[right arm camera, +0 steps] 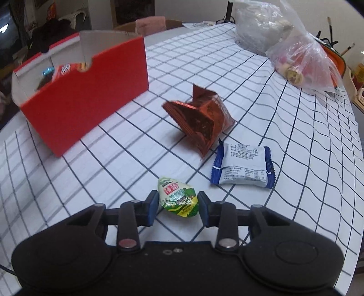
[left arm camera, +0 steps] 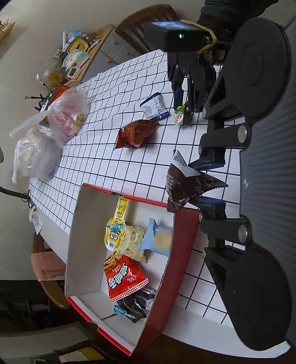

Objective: Organize snacks
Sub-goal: 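Carry the chocolate wrapper and green candy over the white box with both tools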

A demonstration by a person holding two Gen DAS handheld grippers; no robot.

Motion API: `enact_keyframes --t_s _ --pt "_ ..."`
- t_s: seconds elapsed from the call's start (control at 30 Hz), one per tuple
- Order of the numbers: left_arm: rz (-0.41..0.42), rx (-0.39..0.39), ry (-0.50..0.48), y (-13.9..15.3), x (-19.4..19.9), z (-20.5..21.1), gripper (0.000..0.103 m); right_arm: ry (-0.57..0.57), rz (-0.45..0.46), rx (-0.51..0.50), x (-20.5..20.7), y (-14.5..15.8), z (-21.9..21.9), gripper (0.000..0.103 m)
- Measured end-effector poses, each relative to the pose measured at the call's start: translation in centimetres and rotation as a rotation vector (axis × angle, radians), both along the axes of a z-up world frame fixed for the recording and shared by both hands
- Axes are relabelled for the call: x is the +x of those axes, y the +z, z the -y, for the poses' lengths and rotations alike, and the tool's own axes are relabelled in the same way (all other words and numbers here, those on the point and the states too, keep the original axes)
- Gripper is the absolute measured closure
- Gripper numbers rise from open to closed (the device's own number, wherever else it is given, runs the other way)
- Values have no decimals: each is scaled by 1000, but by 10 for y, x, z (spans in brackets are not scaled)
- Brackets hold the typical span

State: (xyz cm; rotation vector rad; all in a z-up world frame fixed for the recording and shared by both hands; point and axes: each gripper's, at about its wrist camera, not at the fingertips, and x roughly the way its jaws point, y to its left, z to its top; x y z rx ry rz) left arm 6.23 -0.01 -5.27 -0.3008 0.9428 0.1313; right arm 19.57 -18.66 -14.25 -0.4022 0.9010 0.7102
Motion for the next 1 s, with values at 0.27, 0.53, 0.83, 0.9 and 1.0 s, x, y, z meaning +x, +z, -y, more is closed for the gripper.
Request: enact_keyframes --t_s 0.27,0.53,0.83,0.9,1.0 --pt "18 -13 -25 5 -2 -19 80 -26 48 47 -32 47 -10 68" --pt "44 -17 -74 16 -1 -55 80 -95 70 137 -55 88 -38 68" --pt "54 -4 -94 25 2 -113 80 -98 88 189 -73 111 -103 68" --pt "53 5 -94 26 3 -128 80 -95 94 191 -75 113 -119 68" --pt "44 19 -96 26 8 -149 80 -90 98 184 -75 113 -143 68"
